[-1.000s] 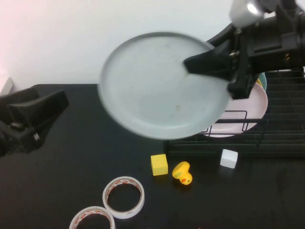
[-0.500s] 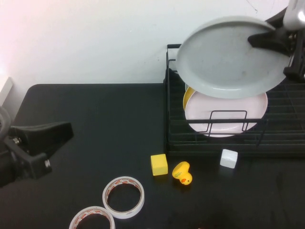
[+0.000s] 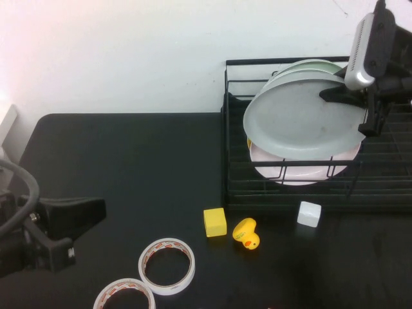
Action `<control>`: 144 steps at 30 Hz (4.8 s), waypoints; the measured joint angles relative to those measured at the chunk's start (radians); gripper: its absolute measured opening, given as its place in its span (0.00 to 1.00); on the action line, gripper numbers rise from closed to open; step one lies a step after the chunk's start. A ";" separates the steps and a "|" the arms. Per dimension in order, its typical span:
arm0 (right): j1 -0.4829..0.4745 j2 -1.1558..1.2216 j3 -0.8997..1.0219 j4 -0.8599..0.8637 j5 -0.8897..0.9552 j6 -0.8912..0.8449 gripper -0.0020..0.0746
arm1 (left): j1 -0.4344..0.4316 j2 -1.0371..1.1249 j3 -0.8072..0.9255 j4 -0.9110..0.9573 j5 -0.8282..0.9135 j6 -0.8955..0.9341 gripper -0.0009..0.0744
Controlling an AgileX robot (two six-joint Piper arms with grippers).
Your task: Place plate on rack
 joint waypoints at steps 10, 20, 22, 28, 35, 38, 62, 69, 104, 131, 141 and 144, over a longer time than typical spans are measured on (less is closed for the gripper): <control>0.000 0.015 0.000 0.002 0.001 -0.036 0.19 | 0.000 0.000 0.000 0.022 0.002 -0.005 0.01; 0.000 0.015 0.000 -0.015 -0.002 -0.021 0.19 | 0.000 0.000 0.000 0.022 0.002 -0.005 0.01; 0.000 0.015 0.000 -0.036 -0.006 0.007 0.19 | 0.000 0.000 0.000 0.022 0.002 -0.005 0.01; 0.000 0.015 -0.007 -0.111 -0.019 0.122 0.19 | 0.000 0.000 0.000 0.024 0.002 -0.008 0.01; 0.000 0.015 -0.008 -0.130 -0.029 0.183 0.22 | 0.000 0.000 0.000 0.026 0.002 -0.008 0.01; 0.000 0.015 -0.008 -0.151 -0.068 0.198 0.35 | 0.000 0.000 0.000 0.026 0.002 -0.008 0.01; 0.000 -0.178 -0.002 -0.160 -0.096 0.534 0.29 | 0.000 0.000 0.000 0.028 0.036 -0.008 0.01; 0.000 -0.172 -0.002 -0.160 -0.002 0.630 0.08 | 0.000 -0.005 0.001 0.052 0.027 -0.008 0.01; -0.002 -1.449 0.556 0.018 0.009 0.724 0.02 | 0.000 -0.757 0.379 0.374 -0.087 -0.389 0.01; -0.002 -1.450 1.015 -0.295 -0.532 0.901 0.02 | 0.000 -0.757 0.380 0.374 -0.087 -0.378 0.01; -0.012 -1.579 1.335 -0.547 -0.720 1.400 0.02 | 0.000 -0.757 0.380 0.374 -0.087 -0.377 0.01; -0.057 -1.669 1.390 -0.761 -0.707 1.739 0.02 | 0.000 -0.757 0.380 0.374 -0.087 -0.374 0.01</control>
